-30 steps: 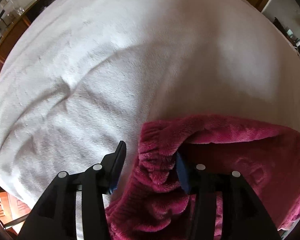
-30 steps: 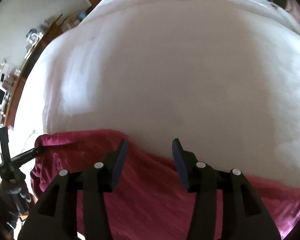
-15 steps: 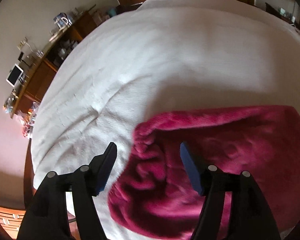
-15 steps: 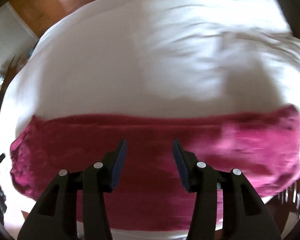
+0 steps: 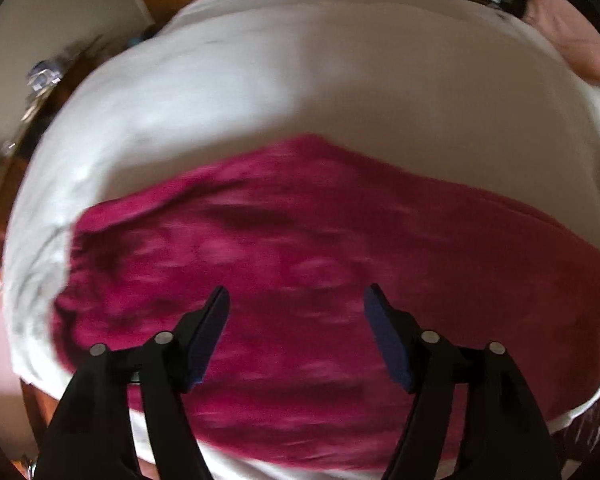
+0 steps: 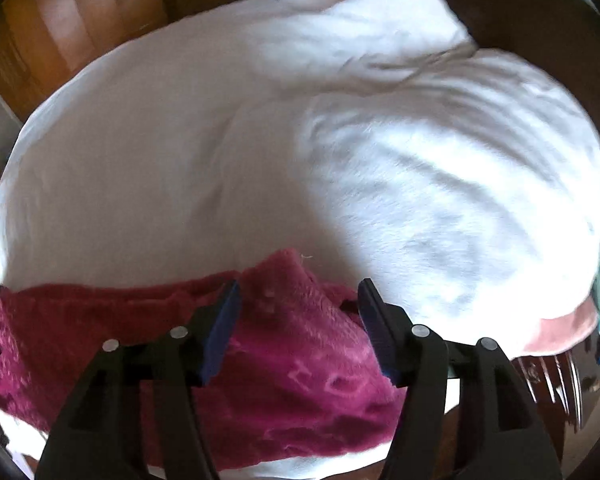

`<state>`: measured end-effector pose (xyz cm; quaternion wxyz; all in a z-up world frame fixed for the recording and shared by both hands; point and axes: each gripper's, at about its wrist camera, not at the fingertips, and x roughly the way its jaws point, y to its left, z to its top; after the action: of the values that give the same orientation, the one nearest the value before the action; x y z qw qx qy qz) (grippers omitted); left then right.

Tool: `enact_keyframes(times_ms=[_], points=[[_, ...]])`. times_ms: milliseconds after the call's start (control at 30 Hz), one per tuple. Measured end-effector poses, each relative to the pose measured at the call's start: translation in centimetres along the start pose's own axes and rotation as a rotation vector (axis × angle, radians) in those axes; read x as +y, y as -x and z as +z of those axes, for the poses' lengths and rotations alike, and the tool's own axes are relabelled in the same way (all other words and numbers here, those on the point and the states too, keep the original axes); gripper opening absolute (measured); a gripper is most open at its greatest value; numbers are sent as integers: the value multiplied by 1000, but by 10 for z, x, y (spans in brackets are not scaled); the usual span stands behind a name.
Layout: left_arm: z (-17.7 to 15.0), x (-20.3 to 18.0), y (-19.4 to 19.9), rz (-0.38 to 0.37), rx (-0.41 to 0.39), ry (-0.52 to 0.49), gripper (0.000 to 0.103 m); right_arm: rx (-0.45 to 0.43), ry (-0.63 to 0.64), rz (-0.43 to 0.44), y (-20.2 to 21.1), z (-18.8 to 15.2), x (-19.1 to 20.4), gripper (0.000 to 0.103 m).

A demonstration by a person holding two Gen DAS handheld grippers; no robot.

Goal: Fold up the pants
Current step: 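Release the pants and smooth the folded pants with both grippers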

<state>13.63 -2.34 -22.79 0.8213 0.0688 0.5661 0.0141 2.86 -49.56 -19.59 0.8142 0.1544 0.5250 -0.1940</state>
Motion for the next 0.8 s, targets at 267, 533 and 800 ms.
enact_keyframes(times_ms=[267, 533, 800], points=[[26, -70, -50, 56, 55, -75, 71, 32, 11, 23, -20, 14, -20, 13], [37, -85, -67, 120, 94, -60, 74, 81, -36, 164, -26, 17, -46, 50], [27, -120, -33, 47, 76, -50, 73, 115, -271, 321, 2, -27, -124, 70]])
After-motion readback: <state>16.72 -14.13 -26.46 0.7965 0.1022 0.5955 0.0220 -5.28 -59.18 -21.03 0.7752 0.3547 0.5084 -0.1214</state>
